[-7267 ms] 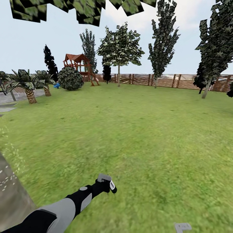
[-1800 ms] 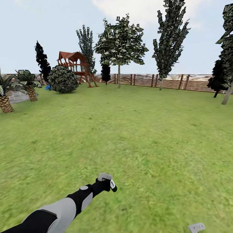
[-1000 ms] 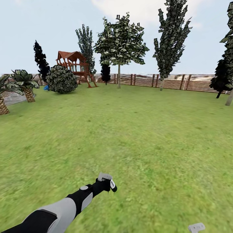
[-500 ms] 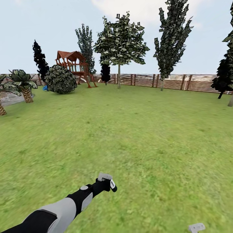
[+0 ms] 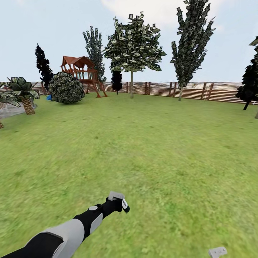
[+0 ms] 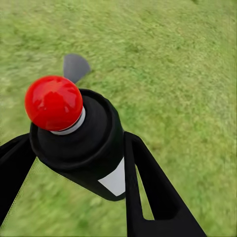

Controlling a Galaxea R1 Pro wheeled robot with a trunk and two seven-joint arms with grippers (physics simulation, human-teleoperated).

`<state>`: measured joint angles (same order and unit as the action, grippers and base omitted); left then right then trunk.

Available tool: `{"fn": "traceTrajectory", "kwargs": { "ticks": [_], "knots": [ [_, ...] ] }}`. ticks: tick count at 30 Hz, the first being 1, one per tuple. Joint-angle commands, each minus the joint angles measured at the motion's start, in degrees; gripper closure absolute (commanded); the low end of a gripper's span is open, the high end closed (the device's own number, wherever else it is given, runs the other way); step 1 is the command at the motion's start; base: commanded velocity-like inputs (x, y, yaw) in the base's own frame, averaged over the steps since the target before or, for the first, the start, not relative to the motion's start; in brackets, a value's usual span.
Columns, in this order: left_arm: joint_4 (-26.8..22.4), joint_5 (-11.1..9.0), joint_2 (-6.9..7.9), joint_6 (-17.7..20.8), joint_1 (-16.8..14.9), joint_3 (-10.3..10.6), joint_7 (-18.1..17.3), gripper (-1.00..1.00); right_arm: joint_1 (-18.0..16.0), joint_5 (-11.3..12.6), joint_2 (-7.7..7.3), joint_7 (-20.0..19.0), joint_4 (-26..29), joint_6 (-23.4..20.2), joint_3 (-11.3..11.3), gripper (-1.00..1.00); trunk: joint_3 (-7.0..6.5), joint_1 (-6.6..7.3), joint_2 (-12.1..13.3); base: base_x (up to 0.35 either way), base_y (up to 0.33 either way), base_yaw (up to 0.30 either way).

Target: In the garden, pick up the pesticide atomizer on the floor and spray pesticide onto both trees until each tree trunk is fully covered.

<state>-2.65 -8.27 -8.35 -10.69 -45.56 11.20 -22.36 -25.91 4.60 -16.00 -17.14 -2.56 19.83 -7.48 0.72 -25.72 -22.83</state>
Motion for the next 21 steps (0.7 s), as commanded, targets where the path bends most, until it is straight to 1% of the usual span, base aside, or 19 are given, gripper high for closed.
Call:
{"fn": "traceTrajectory", "kwargs": {
  "ticks": [1, 21],
  "knots": [
    [0.1, -0.6, 0.00, -0.2, -0.1, 0.4, -0.1, 1.00, -0.1, 0.5, 0.00, -0.3, -0.2, 0.4, -0.4, -1.00, 0.07, -0.07, -0.1, 0.350, 0.000, 0.000],
    [0.1, -0.6, 0.00, -0.2, -0.1, 0.4, -0.1, 1.00, -0.1, 0.5, 0.00, -0.3, -0.2, 0.4, -0.4, -1.00, 0.07, -0.07, -0.1, 0.350, 0.000, 0.000]
  ]
}}
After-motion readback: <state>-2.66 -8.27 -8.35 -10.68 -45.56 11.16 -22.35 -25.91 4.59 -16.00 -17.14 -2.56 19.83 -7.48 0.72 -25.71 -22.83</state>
